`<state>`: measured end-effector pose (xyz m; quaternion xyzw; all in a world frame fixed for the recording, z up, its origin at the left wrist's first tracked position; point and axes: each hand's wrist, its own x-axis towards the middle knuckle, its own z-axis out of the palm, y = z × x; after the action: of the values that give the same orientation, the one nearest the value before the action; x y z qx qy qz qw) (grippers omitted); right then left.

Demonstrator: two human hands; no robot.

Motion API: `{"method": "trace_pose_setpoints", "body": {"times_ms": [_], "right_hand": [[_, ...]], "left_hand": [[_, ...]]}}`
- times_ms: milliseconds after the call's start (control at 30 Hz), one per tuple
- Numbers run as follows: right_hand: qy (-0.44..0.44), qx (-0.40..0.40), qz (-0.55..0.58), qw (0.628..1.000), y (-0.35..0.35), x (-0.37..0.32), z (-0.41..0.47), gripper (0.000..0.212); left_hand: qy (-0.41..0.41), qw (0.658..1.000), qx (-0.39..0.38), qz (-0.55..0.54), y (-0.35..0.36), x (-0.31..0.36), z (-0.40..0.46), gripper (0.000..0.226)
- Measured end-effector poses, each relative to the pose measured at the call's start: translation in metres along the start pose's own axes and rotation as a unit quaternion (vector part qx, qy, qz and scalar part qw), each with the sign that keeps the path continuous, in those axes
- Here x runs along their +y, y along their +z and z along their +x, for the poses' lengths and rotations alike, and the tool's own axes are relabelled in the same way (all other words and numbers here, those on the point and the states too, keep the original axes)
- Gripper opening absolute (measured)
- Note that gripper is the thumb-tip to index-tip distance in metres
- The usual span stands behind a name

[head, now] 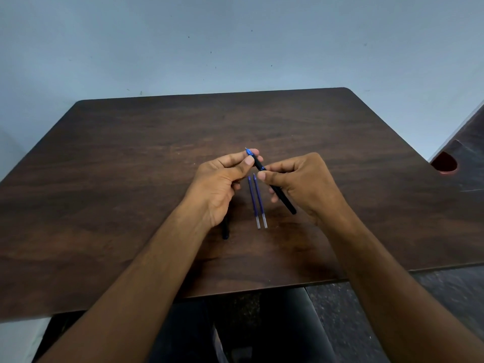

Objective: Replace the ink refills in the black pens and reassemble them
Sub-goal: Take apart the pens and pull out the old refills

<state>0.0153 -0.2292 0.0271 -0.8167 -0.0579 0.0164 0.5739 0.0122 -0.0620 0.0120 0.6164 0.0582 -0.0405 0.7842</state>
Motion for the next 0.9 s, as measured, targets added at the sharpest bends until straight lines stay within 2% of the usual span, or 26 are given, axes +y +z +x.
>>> {"method": "trace_pose_setpoints", "body": {"times_ms": [167, 333, 433, 600, 767, 900], "right_hand": [[0.001, -0.005, 0.011, 1.000, 0.0030, -0.0016, -0.0002, 0.006], [0.017, -0.003, 0.014, 1.000, 0.0029, -0.0022, -0.0009, 0.012], [0.021, -0.004, 0.012, 1.000, 0.0032, -0.0012, -0.0014, 0.010], [0.020, -0.013, 0.028, 0.999, 0.0062, -0.0025, -0.0037, 0.006], [0.024, -0.005, 0.027, 0.999, 0.0070, -0.0016, -0.0028, 0.013], [0.023, 0.000, 0.029, 0.999, 0.0050, -0.0021, -0.0024, 0.009]], "left_hand": [[-0.021, 0.997, 0.055, -0.040, 0.0037, -0.0016, 0.0006, 0.030], [-0.031, 0.999, 0.017, -0.033, -0.0016, -0.0013, -0.0010, 0.027], [-0.007, 1.000, 0.002, -0.022, -0.0033, -0.0013, -0.0029, 0.024], [-0.019, 0.996, 0.065, -0.065, -0.0006, -0.0034, -0.0005, 0.037], [-0.016, 0.998, 0.051, -0.043, -0.0046, -0.0039, -0.0001, 0.034], [0.019, 1.000, 0.016, -0.005, -0.0052, 0.0001, -0.0040, 0.020]]}}
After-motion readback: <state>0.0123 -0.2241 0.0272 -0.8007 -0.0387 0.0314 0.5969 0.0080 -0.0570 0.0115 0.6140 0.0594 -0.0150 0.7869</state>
